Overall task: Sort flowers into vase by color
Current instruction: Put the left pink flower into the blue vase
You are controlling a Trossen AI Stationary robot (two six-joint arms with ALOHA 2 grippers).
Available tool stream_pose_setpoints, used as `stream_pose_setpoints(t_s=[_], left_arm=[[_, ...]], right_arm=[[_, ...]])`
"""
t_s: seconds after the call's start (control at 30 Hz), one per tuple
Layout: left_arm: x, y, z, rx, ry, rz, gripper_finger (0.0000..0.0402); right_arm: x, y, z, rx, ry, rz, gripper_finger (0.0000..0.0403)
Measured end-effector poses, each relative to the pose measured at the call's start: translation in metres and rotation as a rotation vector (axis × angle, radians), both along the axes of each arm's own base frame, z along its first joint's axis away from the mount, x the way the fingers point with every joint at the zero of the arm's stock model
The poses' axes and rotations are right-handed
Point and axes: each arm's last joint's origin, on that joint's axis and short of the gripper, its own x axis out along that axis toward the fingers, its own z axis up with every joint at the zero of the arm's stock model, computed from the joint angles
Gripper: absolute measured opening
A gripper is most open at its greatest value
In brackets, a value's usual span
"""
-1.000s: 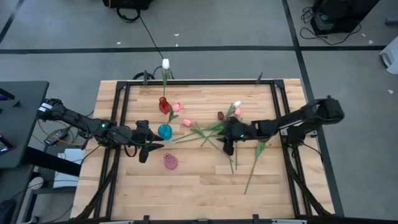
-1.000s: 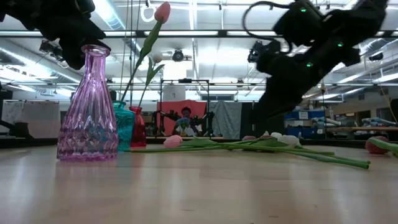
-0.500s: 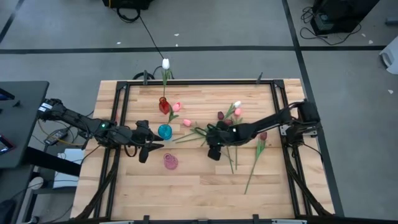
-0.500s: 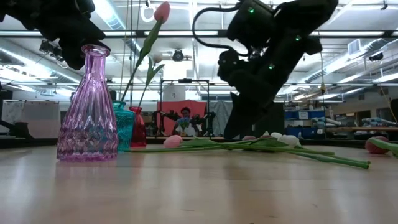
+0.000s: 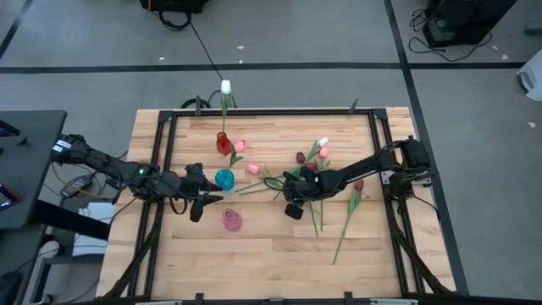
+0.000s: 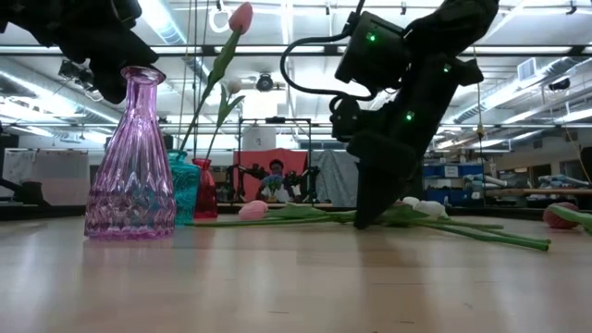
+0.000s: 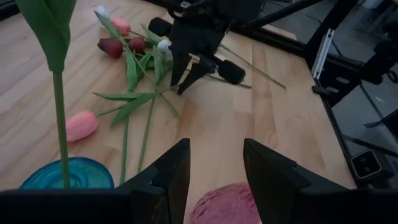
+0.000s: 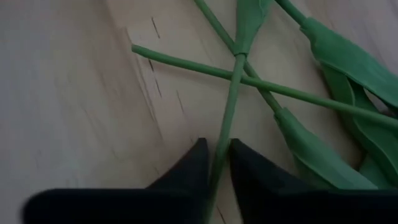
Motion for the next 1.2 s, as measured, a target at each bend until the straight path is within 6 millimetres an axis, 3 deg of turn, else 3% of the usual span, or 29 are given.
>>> stream_pose_setpoints(t_s=[0.1,0.3,0.5,0.67,0.87,0.97,1.2], left_arm=[[0.000,0.000,0.001,0.025,-0.007,-0.006,0.0154],[0.002,-0.001,0.004,0.133,-0.038,-0.065,0.0154],[0.004,-0.003,0.010,0.207,-0.107,-0.132,0.0154],[0.007,-0.004,0.019,0.244,-0.202,-0.139,0.0154],[0.008,-0.004,0.026,0.290,-0.273,-0.147,0.0154],[0.008,-0.004,0.029,0.330,-0.297,-0.154,0.0154],[0.009,-0.004,0.036,0.379,-0.371,-0.149,0.0154]], right_arm=[[-0.001,0.000,0.001,-0.001,0.004,0.000,0.0019],[-0.003,-0.002,0.011,-0.001,-0.025,-0.007,0.0021],[-0.015,-0.003,0.074,-0.112,-0.184,-0.105,0.0012],[-0.030,0.002,0.138,-0.208,-0.472,-0.103,0.0012],[-0.029,0.014,0.180,-0.371,-0.754,-0.025,0.0012],[-0.019,0.019,0.187,-0.368,-0.875,0.055,0.0012],[0.013,0.021,0.179,-0.327,-1.117,0.187,0.0012]])
